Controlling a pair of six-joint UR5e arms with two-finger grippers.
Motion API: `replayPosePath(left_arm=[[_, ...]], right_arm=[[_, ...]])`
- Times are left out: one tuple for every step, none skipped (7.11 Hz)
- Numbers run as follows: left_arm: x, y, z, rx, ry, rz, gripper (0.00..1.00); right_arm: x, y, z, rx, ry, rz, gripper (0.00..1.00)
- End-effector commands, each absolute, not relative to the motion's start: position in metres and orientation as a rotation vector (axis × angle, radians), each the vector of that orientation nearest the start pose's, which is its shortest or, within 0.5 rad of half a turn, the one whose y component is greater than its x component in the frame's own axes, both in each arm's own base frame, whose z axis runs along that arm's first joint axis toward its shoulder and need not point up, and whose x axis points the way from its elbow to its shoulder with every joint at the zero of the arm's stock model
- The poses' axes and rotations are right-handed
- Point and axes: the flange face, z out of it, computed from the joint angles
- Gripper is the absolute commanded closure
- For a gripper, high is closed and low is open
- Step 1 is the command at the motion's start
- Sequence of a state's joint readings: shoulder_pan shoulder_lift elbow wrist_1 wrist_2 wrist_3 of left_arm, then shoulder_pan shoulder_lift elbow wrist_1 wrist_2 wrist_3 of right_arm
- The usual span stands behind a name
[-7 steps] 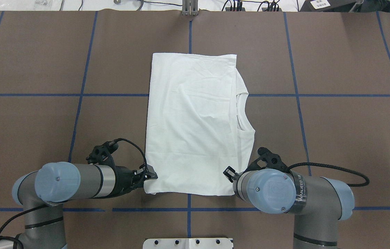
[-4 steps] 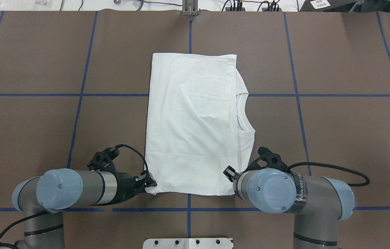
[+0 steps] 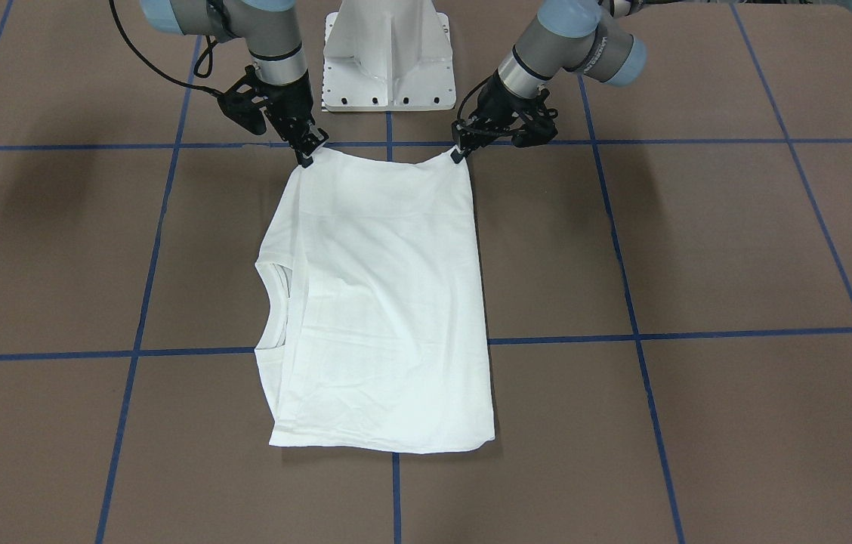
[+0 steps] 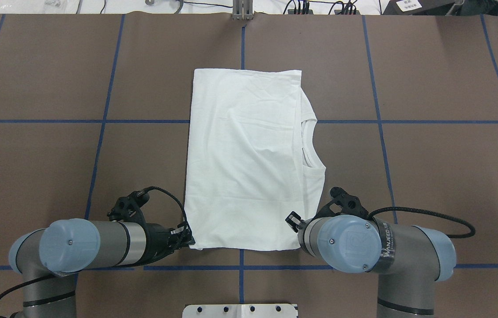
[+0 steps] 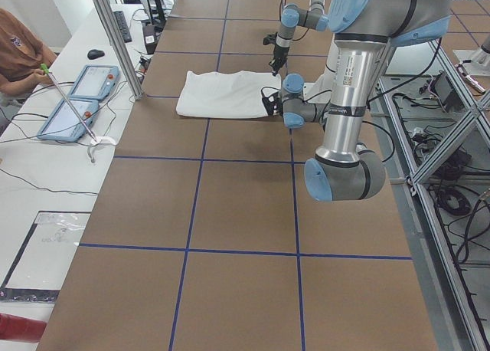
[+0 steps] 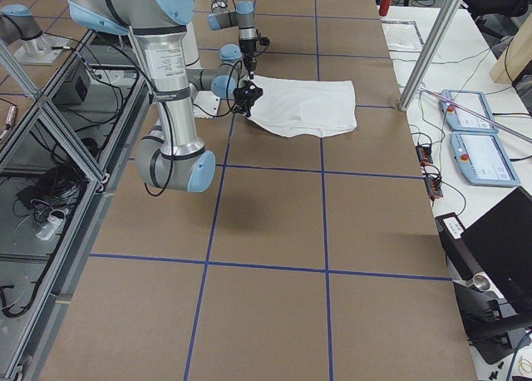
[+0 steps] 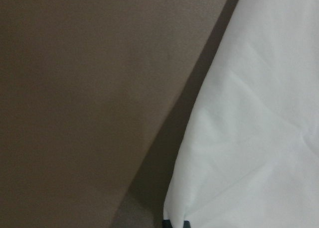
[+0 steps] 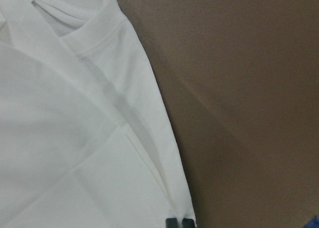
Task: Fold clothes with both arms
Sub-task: 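Grasp the near edge with both grippers and pull it toward the robot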
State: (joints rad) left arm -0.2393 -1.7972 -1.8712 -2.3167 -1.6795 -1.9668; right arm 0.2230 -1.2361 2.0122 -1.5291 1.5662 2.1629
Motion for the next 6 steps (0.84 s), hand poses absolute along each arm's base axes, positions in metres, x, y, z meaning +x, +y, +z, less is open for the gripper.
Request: replayPosePath(left_arm=[[0.475, -0.217, 0.297, -0.265, 1.312, -0.467, 1.00], [0.451, -0.198, 0.277, -0.328, 1.351, -0.480, 1.00], [0.445, -0.183, 0.265, -0.387, 1.365, -0.491, 1.00], [0.436, -0.176, 0.249, -0.416, 1.382, -0.497, 1.00], [0.428, -0.172, 0.237, -0.430, 1.371, -0.501, 1.00], [0.422, -0.171, 0.230, -0.432, 1.371, -0.502, 1.00]], right_arm=[[-0.496, -0.249, 0.284, -0.153, -0.840, 0.768, 1.00], [-0.470, -0.242, 0.277, -0.175, -0.866, 0.760, 1.00], [-0.448, -0.232, 0.269, -0.238, -0.880, 0.768, 1.00], [-0.434, -0.218, 0.258, -0.279, -0.903, 0.760, 1.00], [-0.430, -0.202, 0.246, -0.320, -0.923, 0.763, 1.00], [-0.428, -0.188, 0.238, -0.349, -0.937, 0.747, 1.00]])
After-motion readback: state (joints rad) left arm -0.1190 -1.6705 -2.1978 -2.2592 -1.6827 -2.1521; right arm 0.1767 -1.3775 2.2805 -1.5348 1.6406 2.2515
